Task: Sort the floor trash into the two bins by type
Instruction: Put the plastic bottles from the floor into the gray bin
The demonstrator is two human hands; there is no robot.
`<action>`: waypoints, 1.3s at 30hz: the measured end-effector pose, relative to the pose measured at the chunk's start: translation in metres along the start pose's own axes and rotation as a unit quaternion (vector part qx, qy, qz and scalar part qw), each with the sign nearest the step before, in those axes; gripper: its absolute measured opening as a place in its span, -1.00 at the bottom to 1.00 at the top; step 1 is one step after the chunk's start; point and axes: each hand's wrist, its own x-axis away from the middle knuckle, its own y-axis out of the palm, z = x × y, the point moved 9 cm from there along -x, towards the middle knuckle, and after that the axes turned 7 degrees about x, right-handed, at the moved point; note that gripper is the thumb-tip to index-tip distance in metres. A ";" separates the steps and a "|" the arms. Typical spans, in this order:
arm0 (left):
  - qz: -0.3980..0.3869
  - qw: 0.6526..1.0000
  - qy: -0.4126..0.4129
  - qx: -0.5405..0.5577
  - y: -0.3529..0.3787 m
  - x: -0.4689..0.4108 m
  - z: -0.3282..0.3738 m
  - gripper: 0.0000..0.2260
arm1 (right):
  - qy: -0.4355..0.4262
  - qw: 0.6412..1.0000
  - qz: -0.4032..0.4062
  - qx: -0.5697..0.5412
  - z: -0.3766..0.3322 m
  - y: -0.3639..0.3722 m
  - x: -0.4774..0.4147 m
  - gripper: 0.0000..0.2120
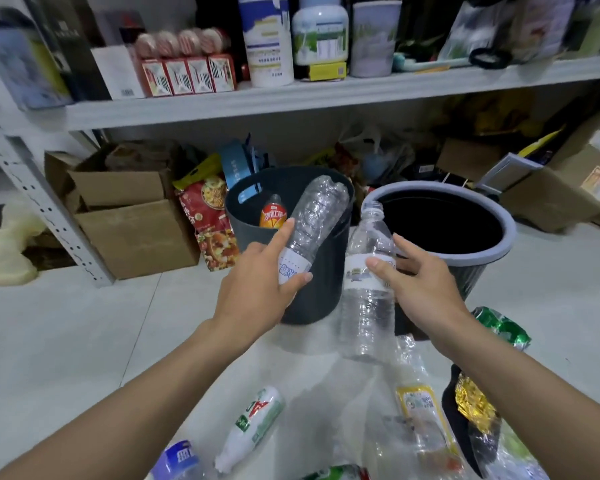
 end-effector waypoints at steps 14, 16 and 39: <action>0.084 0.996 0.002 0.009 -0.059 -0.082 -0.010 -0.28 | -0.042 0.997 0.013 -0.061 -0.079 0.029 -0.072 -0.36; 0.091 0.996 -0.003 0.016 -0.064 -0.097 -0.014 -0.28 | -0.041 0.996 0.011 -0.078 -0.085 0.034 -0.087 -0.33; 0.021 0.991 -0.093 0.090 0.005 -0.182 -0.069 -0.38 | 0.008 0.994 0.012 -0.111 -0.080 0.052 -0.174 -0.40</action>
